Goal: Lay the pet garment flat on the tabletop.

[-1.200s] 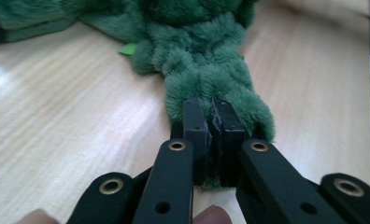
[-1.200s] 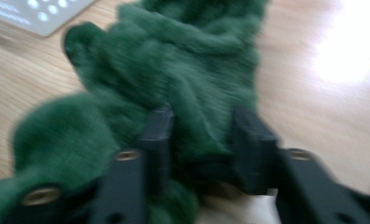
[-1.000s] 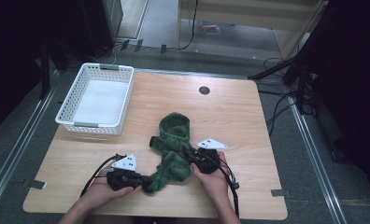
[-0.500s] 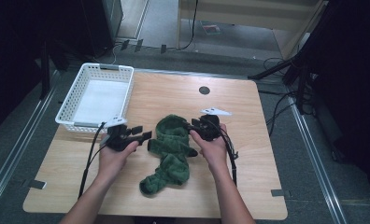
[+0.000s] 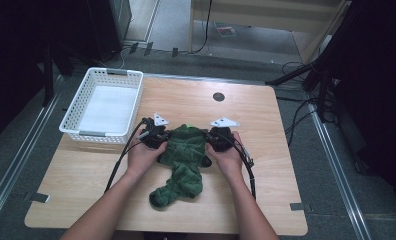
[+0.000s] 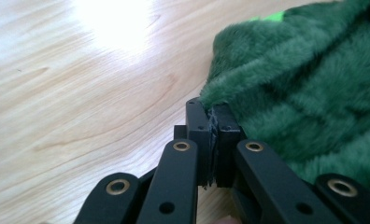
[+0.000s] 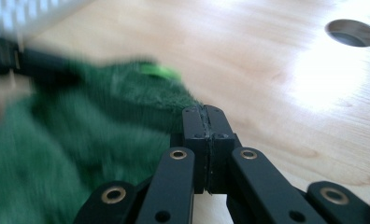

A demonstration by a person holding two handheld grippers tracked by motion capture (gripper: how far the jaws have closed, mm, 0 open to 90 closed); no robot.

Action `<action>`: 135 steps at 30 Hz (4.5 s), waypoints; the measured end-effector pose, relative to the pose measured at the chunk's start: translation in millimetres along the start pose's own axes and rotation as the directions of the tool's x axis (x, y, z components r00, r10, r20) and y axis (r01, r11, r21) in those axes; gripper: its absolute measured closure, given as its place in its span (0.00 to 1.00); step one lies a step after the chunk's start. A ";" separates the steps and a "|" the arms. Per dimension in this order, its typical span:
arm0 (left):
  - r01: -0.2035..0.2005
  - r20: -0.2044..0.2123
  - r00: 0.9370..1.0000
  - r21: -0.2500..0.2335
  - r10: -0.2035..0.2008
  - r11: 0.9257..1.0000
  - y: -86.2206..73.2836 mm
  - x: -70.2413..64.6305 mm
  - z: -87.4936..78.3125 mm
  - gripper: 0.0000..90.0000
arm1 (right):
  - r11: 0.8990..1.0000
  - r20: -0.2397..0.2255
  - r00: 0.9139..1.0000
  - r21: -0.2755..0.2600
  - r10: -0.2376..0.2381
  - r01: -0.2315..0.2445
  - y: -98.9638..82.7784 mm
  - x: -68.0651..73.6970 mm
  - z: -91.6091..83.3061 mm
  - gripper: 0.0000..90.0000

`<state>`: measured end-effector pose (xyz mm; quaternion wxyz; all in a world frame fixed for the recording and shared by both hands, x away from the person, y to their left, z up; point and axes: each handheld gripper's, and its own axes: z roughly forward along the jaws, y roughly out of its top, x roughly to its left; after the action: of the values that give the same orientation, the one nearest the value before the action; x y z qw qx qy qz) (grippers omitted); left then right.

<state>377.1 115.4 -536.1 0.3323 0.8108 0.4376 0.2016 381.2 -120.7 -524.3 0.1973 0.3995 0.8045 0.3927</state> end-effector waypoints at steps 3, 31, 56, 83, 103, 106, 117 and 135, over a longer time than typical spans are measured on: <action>0.041 0.020 0.999 -0.005 -0.041 0.999 -8.0 5.1 1.4 0.97 | 0.990 -0.023 0.991 0.049 -0.133 0.134 -16.9 8.3 3.2 0.99; 0.115 0.109 0.987 0.012 -0.115 0.993 3.7 -8.3 10.4 0.58 | 0.970 -0.102 0.972 0.145 0.211 -0.195 -0.1 -1.3 20.8 0.71; 0.045 -0.003 0.999 -0.032 -0.045 0.998 19.9 -4.3 25.8 0.64 | 0.974 -0.042 0.973 0.013 0.227 -0.227 4.5 -18.1 19.4 0.71; -0.046 0.099 0.994 -0.031 0.049 0.998 18.8 -30.9 29.5 0.72 | 0.989 -0.218 0.971 0.134 0.094 -0.066 -44.7 29.5 -32.6 0.97; -0.006 0.185 0.982 -0.154 0.035 0.988 -0.3 -25.9 -16.2 0.60 | 0.986 -0.252 0.961 -0.091 0.112 -0.138 -50.0 -6.9 -73.9 0.69; -0.015 0.154 0.988 -0.108 0.031 0.994 -3.2 -28.1 -7.3 0.60 | 0.996 -0.177 0.981 -0.024 0.085 -0.090 -51.9 -0.1 -61.7 0.69; -0.030 0.081 0.996 -0.058 0.035 0.998 -6.3 -29.5 7.9 0.61 | 0.966 0.035 0.973 -0.136 0.228 -0.221 -51.8 -14.6 -56.3 0.96; 0.014 0.094 0.996 -0.071 -0.007 0.997 -6.6 -27.1 10.1 0.62 | 0.992 -0.220 0.973 -0.092 0.062 -0.084 -50.5 15.4 -44.7 0.92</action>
<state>365.0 91.5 -548.8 0.3823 0.8046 0.4185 0.1770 319.1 -148.4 -536.8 0.1137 0.3730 0.7851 0.4811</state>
